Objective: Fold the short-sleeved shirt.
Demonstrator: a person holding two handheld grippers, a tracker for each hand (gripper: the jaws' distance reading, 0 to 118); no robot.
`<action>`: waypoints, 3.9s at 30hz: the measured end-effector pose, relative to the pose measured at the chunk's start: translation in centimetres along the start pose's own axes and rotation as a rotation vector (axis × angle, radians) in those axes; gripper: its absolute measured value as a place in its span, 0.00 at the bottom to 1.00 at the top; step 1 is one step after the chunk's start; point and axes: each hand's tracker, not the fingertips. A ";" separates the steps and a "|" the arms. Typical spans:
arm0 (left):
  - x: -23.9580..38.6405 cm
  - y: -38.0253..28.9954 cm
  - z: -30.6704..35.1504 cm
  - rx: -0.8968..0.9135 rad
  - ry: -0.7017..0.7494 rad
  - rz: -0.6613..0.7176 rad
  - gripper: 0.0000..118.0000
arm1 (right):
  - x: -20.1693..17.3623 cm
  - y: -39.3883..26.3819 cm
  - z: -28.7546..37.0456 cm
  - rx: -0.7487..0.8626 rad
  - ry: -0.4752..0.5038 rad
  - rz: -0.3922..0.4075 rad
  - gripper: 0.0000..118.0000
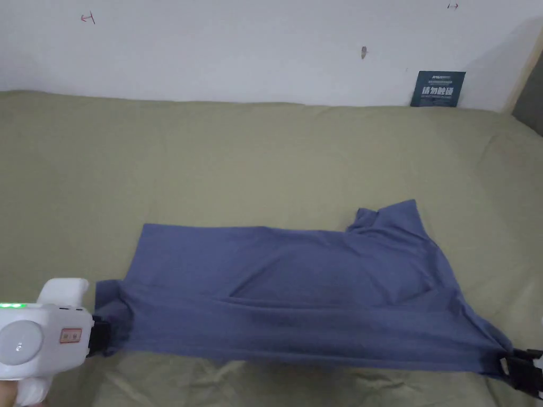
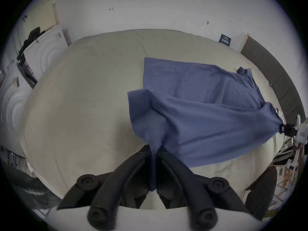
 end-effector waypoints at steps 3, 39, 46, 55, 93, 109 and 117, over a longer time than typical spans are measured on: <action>-0.7 -2.2 1.6 0.002 -0.007 0.015 0.05 | -0.9 -2.4 1.7 0.002 0.005 0.019 0.05; -1.3 8.9 -5.6 0.049 0.004 0.059 0.19 | -1.8 4.7 -2.6 0.037 0.014 -0.040 0.00; -1.4 12.0 -12.1 -0.023 0.078 0.005 0.92 | -1.7 6.2 -6.7 0.014 -0.008 -0.022 0.00; -0.3 11.1 -12.4 -0.035 0.090 -0.024 0.43 | -1.6 7.1 -8.8 -0.017 -0.021 -0.003 0.00; -2.3 4.2 5.0 0.168 -0.033 -0.016 0.01 | -1.8 7.4 4.5 0.161 0.079 0.047 0.00; -3.8 -9.5 5.0 0.105 -0.082 0.011 0.01 | -2.2 -6.9 5.4 0.050 0.066 0.037 0.00; -4.7 -10.2 5.0 0.161 -0.021 -0.005 0.93 | -2.6 -7.6 5.4 0.088 0.012 0.032 0.96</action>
